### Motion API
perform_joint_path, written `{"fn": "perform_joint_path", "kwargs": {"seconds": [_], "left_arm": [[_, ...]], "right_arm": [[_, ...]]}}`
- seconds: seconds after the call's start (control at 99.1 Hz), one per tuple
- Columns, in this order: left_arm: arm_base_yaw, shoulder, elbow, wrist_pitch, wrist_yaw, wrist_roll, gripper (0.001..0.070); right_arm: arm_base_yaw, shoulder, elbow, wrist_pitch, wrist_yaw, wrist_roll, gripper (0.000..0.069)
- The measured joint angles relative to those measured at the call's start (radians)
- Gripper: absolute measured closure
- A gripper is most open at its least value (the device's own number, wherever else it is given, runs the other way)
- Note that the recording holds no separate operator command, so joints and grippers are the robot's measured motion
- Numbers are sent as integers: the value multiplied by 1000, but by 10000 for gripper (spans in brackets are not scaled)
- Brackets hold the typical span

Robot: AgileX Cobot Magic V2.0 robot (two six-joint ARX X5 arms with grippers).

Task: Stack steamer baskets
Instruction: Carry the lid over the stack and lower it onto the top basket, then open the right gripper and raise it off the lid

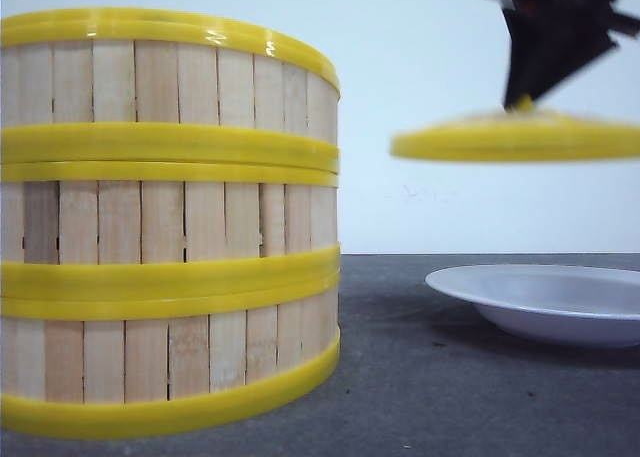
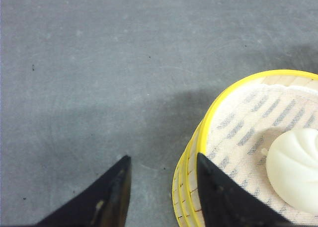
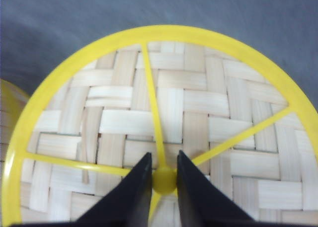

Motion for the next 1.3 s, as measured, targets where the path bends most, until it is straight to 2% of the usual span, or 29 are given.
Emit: {"fn": "perform_joint_path", "kwargs": {"seconds": [0.101, 0.202, 0.353, 0.565, 0.777, 1.069, 1.301], "left_arm": [[0, 0, 0, 0, -28, 0, 471], [0, 0, 0, 0, -79, 1, 471], [3, 0, 0, 0, -129, 2, 471], [3, 0, 0, 0, -130, 2, 471], [3, 0, 0, 0, -131, 2, 471], [3, 0, 0, 0, -131, 2, 471], [3, 0, 0, 0, -131, 3, 471]], "right_arm": [[49, 0, 89, -28, -50, 1, 636], [119, 2, 171, -60, -92, 7, 636], [252, 49, 300, -121, -97, 8, 636], [418, 191, 475, -205, -93, 8, 636], [534, 310, 573, -214, -41, 3, 636], [594, 389, 584, -206, 11, -5, 636], [601, 398, 584, -187, 14, -19, 636]]}}
